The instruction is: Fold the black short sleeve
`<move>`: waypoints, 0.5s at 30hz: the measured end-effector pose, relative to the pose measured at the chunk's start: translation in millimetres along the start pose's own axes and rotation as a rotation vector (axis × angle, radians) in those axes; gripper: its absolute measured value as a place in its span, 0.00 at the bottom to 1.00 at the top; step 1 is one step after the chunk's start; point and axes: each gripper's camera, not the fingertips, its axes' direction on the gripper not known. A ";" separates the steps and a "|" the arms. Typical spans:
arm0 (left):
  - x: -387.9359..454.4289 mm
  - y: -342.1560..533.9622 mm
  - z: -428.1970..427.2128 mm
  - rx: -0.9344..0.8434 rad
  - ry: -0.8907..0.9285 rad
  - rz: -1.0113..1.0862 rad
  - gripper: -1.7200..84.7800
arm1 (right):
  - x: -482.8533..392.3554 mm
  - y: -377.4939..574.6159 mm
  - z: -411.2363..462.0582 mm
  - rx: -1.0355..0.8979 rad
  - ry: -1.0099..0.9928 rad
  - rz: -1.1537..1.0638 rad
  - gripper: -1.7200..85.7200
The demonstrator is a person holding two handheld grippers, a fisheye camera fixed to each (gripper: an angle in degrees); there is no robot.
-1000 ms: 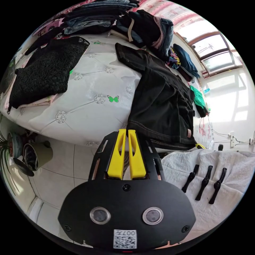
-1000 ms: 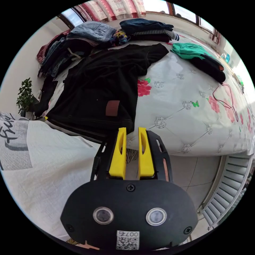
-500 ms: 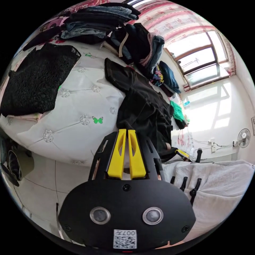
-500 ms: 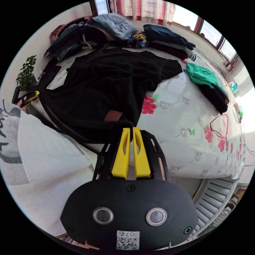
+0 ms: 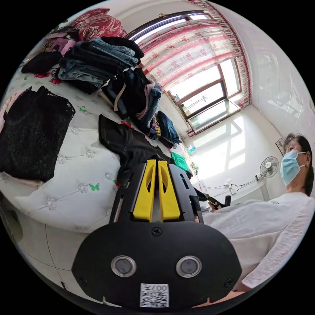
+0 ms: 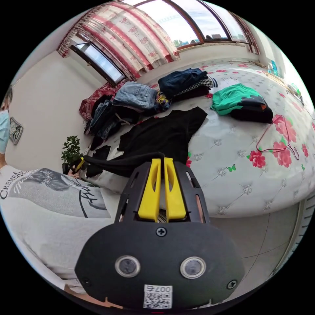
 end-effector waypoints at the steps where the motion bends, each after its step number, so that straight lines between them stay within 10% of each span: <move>1: -12.8 -22.4 22.7 -0.015 -0.010 -0.017 0.01 | 1.2 -21.1 11.7 -0.006 0.010 -0.036 0.02; 15: 174.4 -206.4 -28.6 0.313 0.288 0.510 0.01 | -135.9 -158.1 -138.3 0.644 0.138 -0.478 0.02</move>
